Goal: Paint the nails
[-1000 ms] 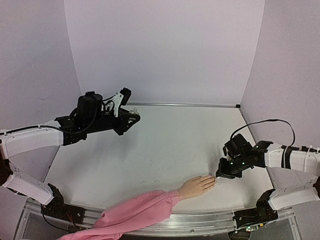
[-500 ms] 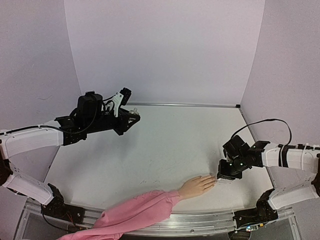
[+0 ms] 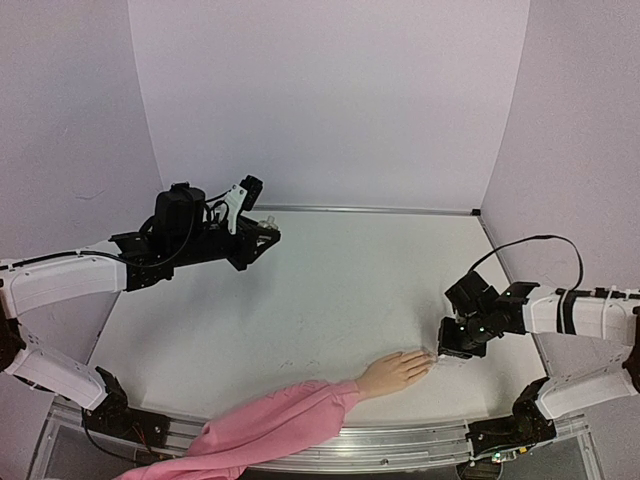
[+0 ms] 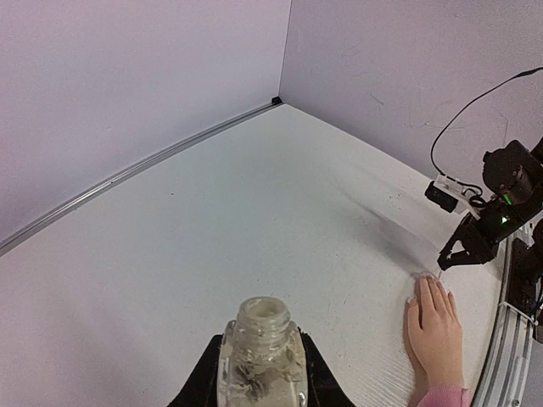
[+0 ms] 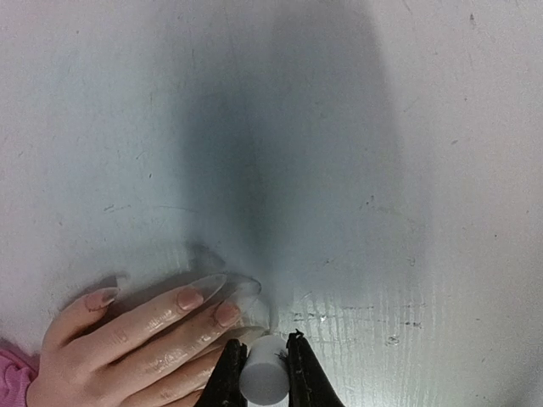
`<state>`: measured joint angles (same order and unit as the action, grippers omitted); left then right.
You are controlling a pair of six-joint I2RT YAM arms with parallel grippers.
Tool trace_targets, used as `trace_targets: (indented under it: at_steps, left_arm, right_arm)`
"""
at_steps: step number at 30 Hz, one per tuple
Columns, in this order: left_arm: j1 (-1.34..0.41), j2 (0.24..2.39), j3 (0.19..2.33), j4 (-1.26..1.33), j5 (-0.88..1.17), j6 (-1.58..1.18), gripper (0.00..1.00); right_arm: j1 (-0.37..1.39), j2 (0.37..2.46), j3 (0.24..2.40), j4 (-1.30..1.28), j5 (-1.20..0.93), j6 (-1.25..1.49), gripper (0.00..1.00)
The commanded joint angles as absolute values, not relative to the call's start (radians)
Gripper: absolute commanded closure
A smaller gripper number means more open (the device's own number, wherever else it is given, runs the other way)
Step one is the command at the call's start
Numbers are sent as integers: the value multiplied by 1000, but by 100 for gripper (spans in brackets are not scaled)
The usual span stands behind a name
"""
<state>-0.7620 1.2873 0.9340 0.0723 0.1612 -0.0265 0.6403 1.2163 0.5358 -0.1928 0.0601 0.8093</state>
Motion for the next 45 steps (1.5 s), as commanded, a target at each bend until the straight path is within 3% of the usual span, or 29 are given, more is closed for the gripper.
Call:
trace_targets:
  at_steps: [1, 12, 19, 22, 28, 35, 45]
  left_arm:
    - [-756, 1271, 948, 137, 157, -23, 100]
    - [-755, 1280, 935, 136, 255, -13, 100]
    - [-756, 1353, 945, 122, 567, 75, 100]
    - [-766, 1370, 936, 116, 607, 126, 100]
    - [-796, 1330, 878, 97, 569, 259, 100]
    - [-826, 1294, 830, 95, 497, 332, 100]
    - [-834, 1290, 833, 97, 492, 349, 100]
  right_arm:
    - [645, 1148, 581, -282, 164, 873, 100]
    - [644, 944, 644, -213, 154, 743, 100]
    - [645, 990, 680, 259, -199, 564, 100]
    - [664, 1097, 760, 397, -369, 477, 100]
    - [835, 1350, 1071, 327, -351, 283, 100]
    - [901, 1486, 1249, 282, -441, 223, 100]
    - [944, 1519, 1304, 231, -399, 233, 100]
